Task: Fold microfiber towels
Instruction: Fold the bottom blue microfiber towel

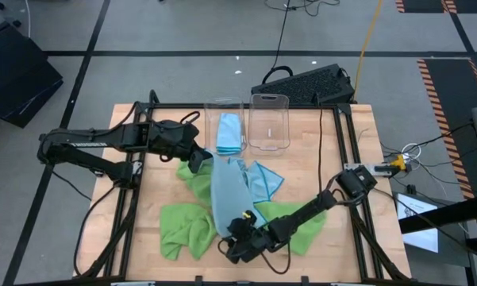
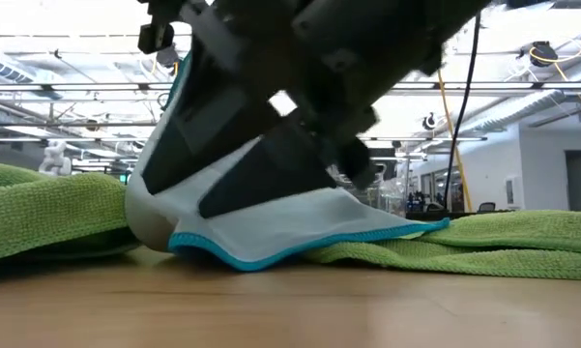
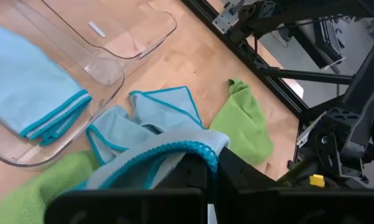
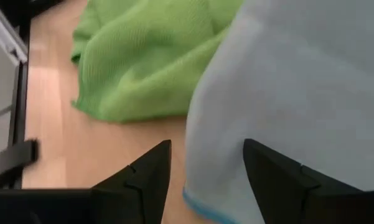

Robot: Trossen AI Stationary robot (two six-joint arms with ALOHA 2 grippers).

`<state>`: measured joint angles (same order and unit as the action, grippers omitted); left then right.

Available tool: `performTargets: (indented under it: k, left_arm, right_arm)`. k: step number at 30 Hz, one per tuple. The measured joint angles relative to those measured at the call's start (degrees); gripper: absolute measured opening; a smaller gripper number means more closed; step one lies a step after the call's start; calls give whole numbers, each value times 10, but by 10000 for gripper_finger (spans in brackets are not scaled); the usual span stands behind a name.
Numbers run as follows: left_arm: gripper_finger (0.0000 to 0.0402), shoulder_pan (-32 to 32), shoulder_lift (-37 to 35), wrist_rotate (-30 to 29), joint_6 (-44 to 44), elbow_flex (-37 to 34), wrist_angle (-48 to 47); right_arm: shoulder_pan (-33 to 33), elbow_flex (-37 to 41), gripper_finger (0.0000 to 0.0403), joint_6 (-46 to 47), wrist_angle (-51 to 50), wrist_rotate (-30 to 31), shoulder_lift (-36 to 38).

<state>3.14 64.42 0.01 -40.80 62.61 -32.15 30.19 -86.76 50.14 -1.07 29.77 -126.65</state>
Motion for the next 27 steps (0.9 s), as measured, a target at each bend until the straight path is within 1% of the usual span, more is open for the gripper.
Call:
performTargets:
  k: [2,8,12,18,21,25,27]
  left_arm:
    - [2,0,0,0,0,0,0]
    - [3,0,0,-3,-1,0,-8]
    - [2,0,0,-9,0,0,-25]
    - [2,0,0,-16,0,0,-27]
    - [3,0,0,-16,0,0,-26]
    - [2,0,0,-16,0,0,-26]
    - [3,0,0,-16,0,0,-26]
  right_arm:
    - [-8,0,188,-9,2,-1,0]
    - [-26,0,169,-37,22,-47,0]
    - [-17,0,163,-24,20,-44,0]
    - [-8,0,162,-29,17,-47,0]
    - [-7,0,162,-29,17,-59,0]
    - [-9,0,162,-29,25,-62,-17]
    - [-12,1,160,-24,48,-75,-31]
